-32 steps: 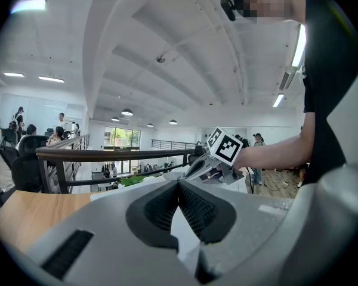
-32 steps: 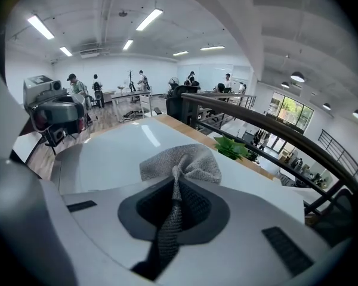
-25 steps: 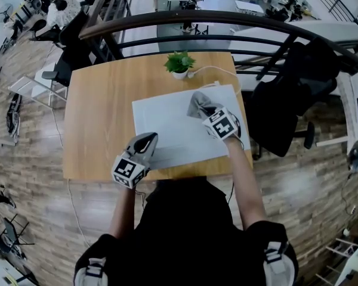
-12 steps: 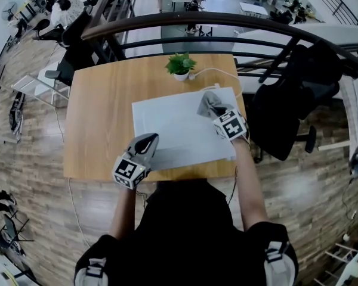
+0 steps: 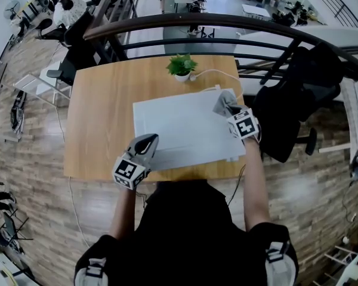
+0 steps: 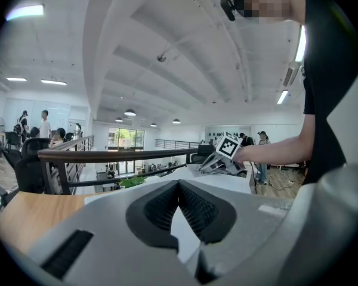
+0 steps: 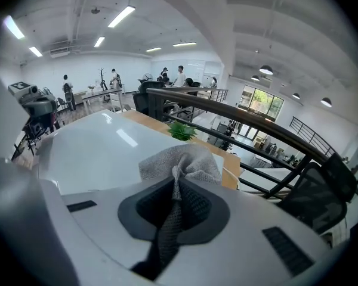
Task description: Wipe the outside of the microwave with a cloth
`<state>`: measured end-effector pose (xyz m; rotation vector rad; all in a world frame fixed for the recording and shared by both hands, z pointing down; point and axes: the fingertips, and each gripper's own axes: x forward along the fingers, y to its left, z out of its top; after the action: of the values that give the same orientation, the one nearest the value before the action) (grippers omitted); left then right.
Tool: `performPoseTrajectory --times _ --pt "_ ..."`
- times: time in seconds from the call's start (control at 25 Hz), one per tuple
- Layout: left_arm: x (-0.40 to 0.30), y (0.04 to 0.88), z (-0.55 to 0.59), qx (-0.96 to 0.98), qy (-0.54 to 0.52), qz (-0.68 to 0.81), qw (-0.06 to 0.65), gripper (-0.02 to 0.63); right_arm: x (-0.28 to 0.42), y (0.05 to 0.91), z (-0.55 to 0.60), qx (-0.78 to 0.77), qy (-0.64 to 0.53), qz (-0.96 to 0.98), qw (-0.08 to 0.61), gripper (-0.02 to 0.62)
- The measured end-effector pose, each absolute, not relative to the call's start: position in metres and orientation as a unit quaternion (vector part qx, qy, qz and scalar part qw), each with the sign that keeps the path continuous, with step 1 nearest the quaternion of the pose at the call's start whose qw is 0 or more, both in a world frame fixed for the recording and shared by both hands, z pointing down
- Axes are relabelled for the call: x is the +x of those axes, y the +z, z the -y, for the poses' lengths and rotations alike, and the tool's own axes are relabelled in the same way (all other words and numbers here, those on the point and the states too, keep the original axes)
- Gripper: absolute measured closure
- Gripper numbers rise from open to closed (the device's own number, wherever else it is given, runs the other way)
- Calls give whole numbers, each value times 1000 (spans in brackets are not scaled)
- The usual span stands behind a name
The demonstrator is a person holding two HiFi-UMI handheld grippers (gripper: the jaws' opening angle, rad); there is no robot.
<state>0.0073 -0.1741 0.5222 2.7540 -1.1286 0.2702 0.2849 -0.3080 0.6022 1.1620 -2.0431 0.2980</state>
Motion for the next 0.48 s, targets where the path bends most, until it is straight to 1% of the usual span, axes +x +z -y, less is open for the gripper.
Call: performPoseTrajectory --times 0.48 --pt "16 520 171 921 91 371 73 604 313 606 313 473 144 788 366 583"
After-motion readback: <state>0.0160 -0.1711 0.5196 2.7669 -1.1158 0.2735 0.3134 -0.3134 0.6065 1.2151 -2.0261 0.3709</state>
